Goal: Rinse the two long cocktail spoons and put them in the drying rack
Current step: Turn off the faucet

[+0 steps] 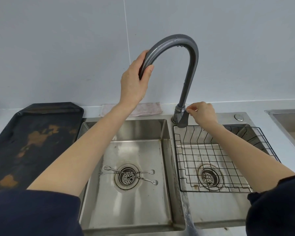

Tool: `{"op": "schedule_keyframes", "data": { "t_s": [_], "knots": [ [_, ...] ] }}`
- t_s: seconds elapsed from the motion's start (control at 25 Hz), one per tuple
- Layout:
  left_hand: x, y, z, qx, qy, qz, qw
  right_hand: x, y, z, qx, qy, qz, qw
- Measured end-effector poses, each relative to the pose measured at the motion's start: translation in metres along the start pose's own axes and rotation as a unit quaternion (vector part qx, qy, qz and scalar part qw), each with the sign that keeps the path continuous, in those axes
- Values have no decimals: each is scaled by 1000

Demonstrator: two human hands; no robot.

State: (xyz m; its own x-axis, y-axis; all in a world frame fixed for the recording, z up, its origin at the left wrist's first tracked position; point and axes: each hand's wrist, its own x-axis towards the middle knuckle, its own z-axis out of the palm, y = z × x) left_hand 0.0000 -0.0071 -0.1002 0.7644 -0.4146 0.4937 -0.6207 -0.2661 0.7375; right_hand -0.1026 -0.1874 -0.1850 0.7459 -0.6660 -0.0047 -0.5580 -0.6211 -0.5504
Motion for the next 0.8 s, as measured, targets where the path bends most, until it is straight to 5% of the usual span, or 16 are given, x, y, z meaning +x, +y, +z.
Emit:
{"op": "schedule_keyframes", "data": {
  "t_s": [0.4, 0.8],
  "knots": [
    [-13, -3, -30, -8, -74, -63, 995, -33, -21, 19, -106, -6, -152, 983],
    [-63, -66, -46, 86, -158, -138, 974, -58, -49, 81, -139, -153, -191, 960]
  ]
}}
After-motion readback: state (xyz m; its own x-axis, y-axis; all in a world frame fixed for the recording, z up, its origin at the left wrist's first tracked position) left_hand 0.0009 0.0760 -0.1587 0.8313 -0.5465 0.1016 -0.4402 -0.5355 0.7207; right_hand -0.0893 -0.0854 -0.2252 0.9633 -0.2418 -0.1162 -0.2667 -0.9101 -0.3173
